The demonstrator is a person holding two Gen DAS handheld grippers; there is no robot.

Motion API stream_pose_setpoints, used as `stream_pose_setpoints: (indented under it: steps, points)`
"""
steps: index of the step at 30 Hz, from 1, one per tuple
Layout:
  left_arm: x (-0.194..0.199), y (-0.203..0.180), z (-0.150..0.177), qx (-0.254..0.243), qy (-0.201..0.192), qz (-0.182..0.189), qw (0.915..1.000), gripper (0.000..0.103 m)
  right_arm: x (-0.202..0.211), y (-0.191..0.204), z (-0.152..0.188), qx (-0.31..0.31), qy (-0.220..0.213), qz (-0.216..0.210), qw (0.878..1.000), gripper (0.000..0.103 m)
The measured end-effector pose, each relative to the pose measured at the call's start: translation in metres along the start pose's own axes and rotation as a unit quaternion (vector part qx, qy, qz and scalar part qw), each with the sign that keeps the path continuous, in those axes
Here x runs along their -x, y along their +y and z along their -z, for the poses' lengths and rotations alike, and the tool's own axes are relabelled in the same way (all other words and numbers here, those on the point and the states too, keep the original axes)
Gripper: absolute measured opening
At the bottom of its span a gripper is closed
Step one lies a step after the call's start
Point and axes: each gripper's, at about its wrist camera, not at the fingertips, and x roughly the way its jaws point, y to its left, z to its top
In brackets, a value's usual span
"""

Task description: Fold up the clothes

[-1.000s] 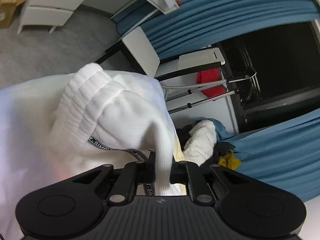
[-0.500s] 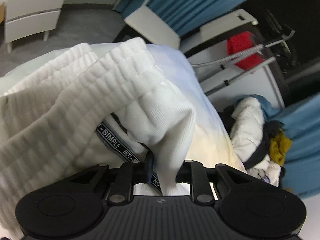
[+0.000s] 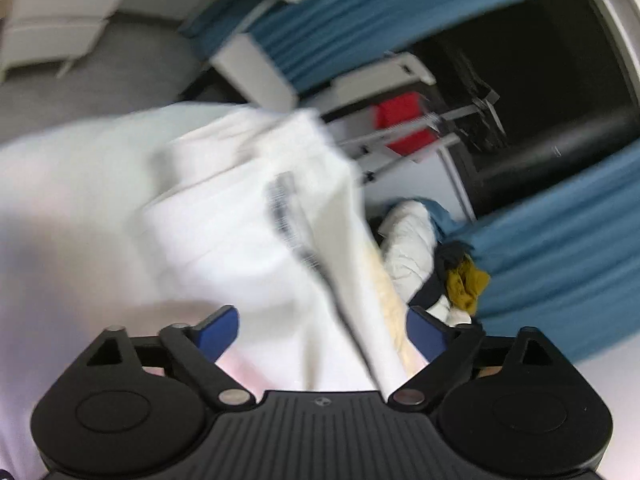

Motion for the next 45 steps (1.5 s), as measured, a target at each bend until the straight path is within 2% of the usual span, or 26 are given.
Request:
stream_pose_setpoints:
  steps: [3,5,7,12,17,18,20,21,22,23,25,26,27,28,30,33,37,42,45]
  points:
    - [0.023,0.038,0.017,0.062,-0.002,-0.012,0.998,0.097,0.026,-0.029,0.017,-0.075,0.007,0.035,0.997,0.084]
    - [0.021,0.056,0.026,0.099,0.012,-0.005,0.995,0.097,0.029,-0.047,0.026,-0.129,0.033,0.068,0.989,0.084]
    - [0.013,0.066,0.027,0.105,0.013,-0.007,0.9943,0.096,0.022,-0.059,0.032,-0.164,0.067,0.094,0.98,0.083]
    - [-0.017,0.061,0.022,0.09,-0.01,-0.034,0.9953,0.094,-0.013,-0.063,0.041,-0.128,0.089,0.08,0.985,0.083]
    - [-0.051,0.055,0.005,0.083,-0.042,-0.048,0.9945,0.102,-0.053,-0.078,0.037,-0.11,0.04,0.04,0.992,0.079]
    - [-0.056,0.049,0.004,0.071,-0.055,-0.054,0.9945,0.102,-0.06,-0.077,0.036,-0.098,0.026,0.035,0.994,0.075]
    - [-0.068,0.038,0.003,0.048,-0.081,-0.067,0.9933,0.099,-0.072,-0.077,0.033,-0.082,-0.002,0.028,0.996,0.054]
    - [-0.07,0.036,0.001,0.042,-0.093,-0.065,0.9926,0.09,-0.076,-0.079,0.032,-0.082,-0.016,0.027,0.996,0.048]
    - [-0.072,0.033,-0.001,0.037,-0.105,-0.064,0.9918,0.087,-0.08,-0.08,0.032,-0.082,-0.026,0.031,0.996,0.033]
    - [-0.074,0.031,-0.003,0.031,-0.117,-0.062,0.9907,0.082,-0.083,-0.081,0.031,-0.081,-0.034,0.036,0.995,0.027]
    - [-0.076,0.036,-0.008,0.054,-0.118,-0.075,0.9886,0.047,-0.089,-0.08,0.031,-0.073,-0.042,0.046,0.995,0.021]
    - [-0.077,0.038,-0.011,0.066,-0.119,-0.082,0.9873,0.039,-0.09,-0.076,0.031,-0.064,-0.046,0.05,0.996,0.019]
    - [-0.076,0.042,-0.014,0.078,-0.119,-0.076,0.987,0.024,-0.09,-0.072,0.031,-0.055,-0.049,0.055,0.996,0.017]
    - [-0.067,0.045,-0.016,0.085,-0.119,-0.067,0.987,0.016,-0.09,-0.067,0.031,-0.047,-0.052,0.057,0.996,0.015]
    - [-0.05,0.045,-0.021,0.088,-0.119,-0.056,0.9875,0.013,-0.086,-0.057,0.029,-0.034,-0.058,0.059,0.996,0.014]
    - [-0.02,0.03,-0.025,0.059,-0.123,-0.052,0.9892,0.011,-0.061,-0.05,0.021,-0.016,-0.062,0.043,0.997,0.013]
    - [0.032,0.023,-0.027,0.045,-0.12,-0.053,0.9903,0.011,-0.031,-0.044,0.022,-0.009,-0.043,0.034,0.998,0.013]
    - [0.125,0.051,-0.017,0.048,-0.115,-0.068,0.9899,0.011,0.007,-0.049,0.021,-0.036,-0.006,0.044,0.998,0.013]
    - [0.187,0.078,-0.01,0.06,-0.113,-0.08,0.9886,0.011,0.03,-0.06,0.021,-0.077,0.018,0.051,0.996,0.013]
